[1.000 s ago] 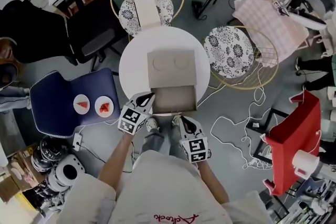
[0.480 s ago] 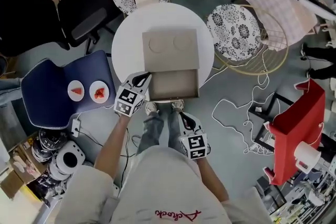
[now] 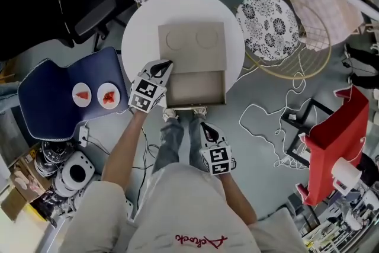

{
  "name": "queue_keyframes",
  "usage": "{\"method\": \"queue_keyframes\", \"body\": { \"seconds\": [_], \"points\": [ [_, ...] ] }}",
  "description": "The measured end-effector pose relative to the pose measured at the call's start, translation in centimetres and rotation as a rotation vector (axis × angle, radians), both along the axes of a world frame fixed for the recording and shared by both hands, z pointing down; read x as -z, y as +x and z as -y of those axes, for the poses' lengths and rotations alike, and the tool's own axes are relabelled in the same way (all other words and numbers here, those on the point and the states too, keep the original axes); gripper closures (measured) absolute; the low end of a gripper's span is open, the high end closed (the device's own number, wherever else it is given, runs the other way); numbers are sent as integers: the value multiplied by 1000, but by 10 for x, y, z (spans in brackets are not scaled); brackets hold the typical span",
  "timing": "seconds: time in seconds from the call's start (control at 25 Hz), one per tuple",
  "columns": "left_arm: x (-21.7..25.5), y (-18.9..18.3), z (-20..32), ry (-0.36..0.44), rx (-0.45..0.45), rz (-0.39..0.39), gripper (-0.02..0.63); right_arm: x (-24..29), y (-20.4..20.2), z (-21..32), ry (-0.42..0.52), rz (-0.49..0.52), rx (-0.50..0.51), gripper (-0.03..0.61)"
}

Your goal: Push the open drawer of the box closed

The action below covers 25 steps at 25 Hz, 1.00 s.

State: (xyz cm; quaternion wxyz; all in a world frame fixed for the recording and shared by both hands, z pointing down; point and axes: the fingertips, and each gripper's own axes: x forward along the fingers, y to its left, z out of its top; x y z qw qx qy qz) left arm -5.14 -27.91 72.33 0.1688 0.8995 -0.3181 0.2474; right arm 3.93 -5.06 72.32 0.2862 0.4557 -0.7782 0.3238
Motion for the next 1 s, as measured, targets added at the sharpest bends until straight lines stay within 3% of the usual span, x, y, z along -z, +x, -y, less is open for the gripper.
{"method": "queue_keyframes", "body": {
  "seconds": [0.6,1.0],
  "points": [
    [-9,-2,-2,-15,-43,8,603,-44,31,34,-9,-115,-133,561],
    [-7,-2,-2,-9,-67,2,601,-47,34,51,-5,-116,-159,561]
  ]
}}
